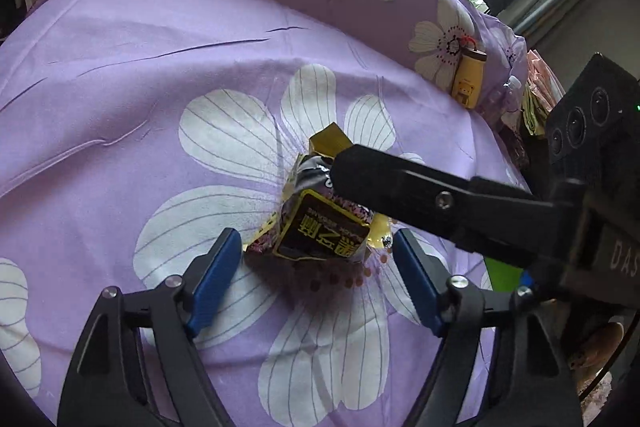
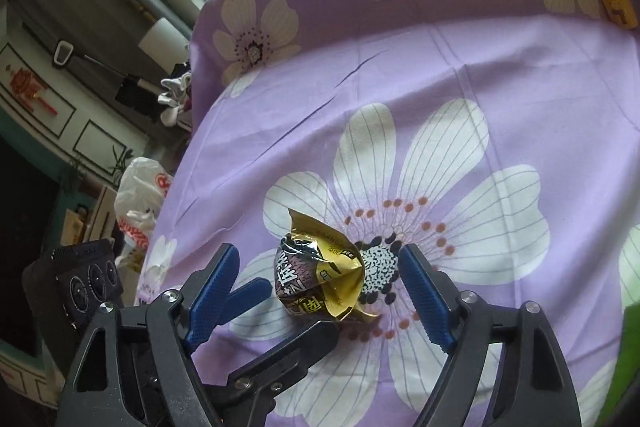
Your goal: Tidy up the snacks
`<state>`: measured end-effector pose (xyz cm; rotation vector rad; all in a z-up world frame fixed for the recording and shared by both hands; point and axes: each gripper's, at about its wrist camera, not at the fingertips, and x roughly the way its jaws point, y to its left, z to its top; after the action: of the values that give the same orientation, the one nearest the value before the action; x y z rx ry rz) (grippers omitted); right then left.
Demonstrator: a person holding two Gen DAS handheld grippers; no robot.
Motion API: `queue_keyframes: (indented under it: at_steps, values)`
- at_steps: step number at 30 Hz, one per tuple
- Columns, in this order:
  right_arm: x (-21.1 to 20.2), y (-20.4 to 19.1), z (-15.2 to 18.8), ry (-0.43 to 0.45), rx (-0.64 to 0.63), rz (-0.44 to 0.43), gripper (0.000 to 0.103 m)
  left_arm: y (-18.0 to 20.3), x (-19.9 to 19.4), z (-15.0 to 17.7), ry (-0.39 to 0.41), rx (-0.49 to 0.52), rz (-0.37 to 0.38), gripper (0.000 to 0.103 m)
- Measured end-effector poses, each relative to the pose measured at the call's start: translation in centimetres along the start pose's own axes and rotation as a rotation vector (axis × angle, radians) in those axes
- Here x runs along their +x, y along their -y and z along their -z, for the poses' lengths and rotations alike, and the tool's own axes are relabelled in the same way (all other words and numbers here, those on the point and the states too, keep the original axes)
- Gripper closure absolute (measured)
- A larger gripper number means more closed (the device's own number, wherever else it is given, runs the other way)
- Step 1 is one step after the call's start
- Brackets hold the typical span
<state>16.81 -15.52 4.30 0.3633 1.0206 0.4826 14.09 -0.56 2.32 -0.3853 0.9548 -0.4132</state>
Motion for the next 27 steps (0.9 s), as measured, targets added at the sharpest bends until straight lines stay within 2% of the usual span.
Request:
queue_keyframes:
  at_steps: [1, 3, 7, 16, 27]
  values:
    - [0.3, 0.1, 0.1, -0.007, 0.004, -0.015, 0.029, 0.0, -0.2, 0.0, 0.012, 0.008, -0.015, 0.040]
    - [1.1, 0.1, 0.5, -0.024, -0.002, -0.033, 0.036, 0.0, -0.2, 0.0, 0.009, 0.018, -0.023, 0.042]
    - [1.6, -0.7, 1.2, -0.026, -0.031, 0.011, 0.046, 0.5, -0.5, 0.5, 0.012, 0.059, -0.048, 0.047]
    - [-1.7, -2.4, 1.7, 0.025, -0.064, 0.009, 0.047, 3.0, -3.6, 1.0, 0.062, 0.109, -0.039, 0.047]
    - [-8.0, -5.2, 5.0, 0.124, -0.094, 0.004, 0.047, 7.0, -9.2, 3.8, 0.119, 0.206, -0.030, 0.047]
